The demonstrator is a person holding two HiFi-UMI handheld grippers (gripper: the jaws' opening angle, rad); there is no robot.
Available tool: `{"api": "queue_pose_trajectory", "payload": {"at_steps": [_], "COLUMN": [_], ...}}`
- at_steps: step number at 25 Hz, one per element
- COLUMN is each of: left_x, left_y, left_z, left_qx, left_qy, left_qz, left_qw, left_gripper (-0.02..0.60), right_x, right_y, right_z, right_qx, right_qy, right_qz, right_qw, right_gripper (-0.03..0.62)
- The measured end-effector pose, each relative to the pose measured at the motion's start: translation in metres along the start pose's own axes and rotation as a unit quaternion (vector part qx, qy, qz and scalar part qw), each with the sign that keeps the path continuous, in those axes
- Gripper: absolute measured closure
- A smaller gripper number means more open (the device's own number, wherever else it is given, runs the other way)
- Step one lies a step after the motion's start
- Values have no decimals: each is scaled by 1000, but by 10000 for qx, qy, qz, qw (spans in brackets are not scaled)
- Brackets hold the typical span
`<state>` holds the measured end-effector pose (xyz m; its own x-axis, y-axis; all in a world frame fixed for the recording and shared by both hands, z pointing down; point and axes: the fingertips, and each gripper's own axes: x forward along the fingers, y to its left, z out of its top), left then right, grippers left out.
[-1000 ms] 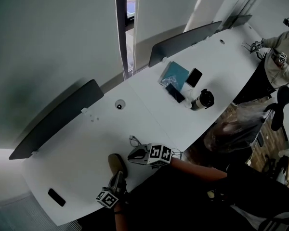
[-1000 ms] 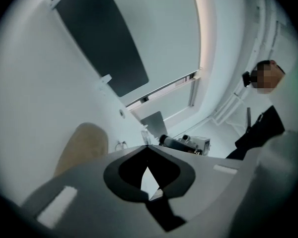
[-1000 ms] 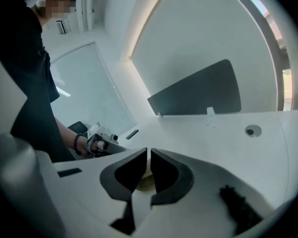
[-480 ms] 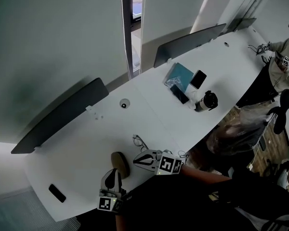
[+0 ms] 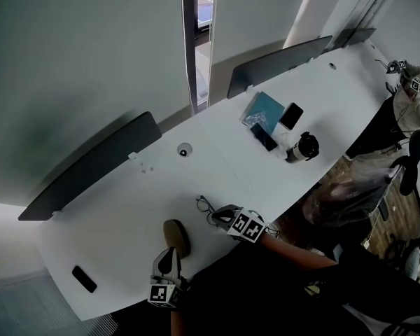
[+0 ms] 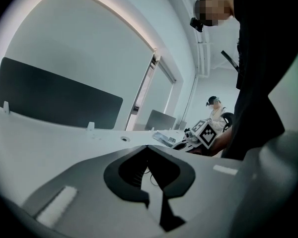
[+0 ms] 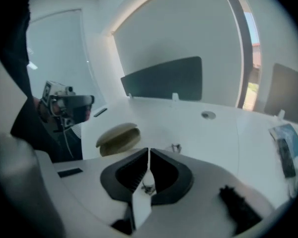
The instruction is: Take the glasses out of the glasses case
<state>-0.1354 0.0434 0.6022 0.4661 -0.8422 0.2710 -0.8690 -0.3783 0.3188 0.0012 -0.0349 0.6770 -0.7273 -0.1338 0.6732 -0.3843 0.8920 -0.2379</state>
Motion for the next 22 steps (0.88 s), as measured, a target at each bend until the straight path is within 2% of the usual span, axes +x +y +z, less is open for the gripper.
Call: {"api": "queue_pose_trajectory", "payload": {"at_steps": [1, 2, 3, 4, 8, 11, 14, 18, 20, 22], "left_x": [2, 4, 4, 4, 4, 4, 5, 8, 10, 9], "left_y": [-1, -3, -5, -6, -9, -10, -12, -13, -13, -11], "left_z": [3, 6, 7, 8, 5, 6, 5, -1, 1, 2], "left_qx": [-10, -30, -33, -37, -32, -34, -121, -220, -254, -277], "left_qy": [-2, 2, 22, 64, 117, 79, 128, 189, 196, 178], "left_qz": [-14, -24, -37, -44, -42, -35, -5, -11, 3, 28], "left_qw": [10000, 10000, 10000, 10000, 9999, 10000, 9998, 9996, 9995, 9995], "left_gripper": [572, 573, 572, 572, 572, 572, 572, 572, 572, 572], "right_x": [6, 12, 19, 25, 44, 45, 37, 28, 19, 3], "right_y": [-12, -21, -26, -28, -30, -25, -29, -31, -30, -23], "right_z": [-13, -25, -35, -43, -64, -64, -66, -72, -56, -27], "right_qx": [232, 465, 681, 872, 1277, 1117, 1066, 1211, 1165, 877], "right_qy": [208, 425, 630, 793, 1163, 1352, 1443, 1232, 828, 221], "right_qz": [-99, -116, -72, -16, 51, 152, 156, 275, 355, 470], "right_qw": [9995, 9979, 9957, 9930, 9850, 9844, 9837, 9846, 9891, 9948], "right_gripper": [582, 553, 478, 468, 471, 515, 525, 525, 523, 523]}}
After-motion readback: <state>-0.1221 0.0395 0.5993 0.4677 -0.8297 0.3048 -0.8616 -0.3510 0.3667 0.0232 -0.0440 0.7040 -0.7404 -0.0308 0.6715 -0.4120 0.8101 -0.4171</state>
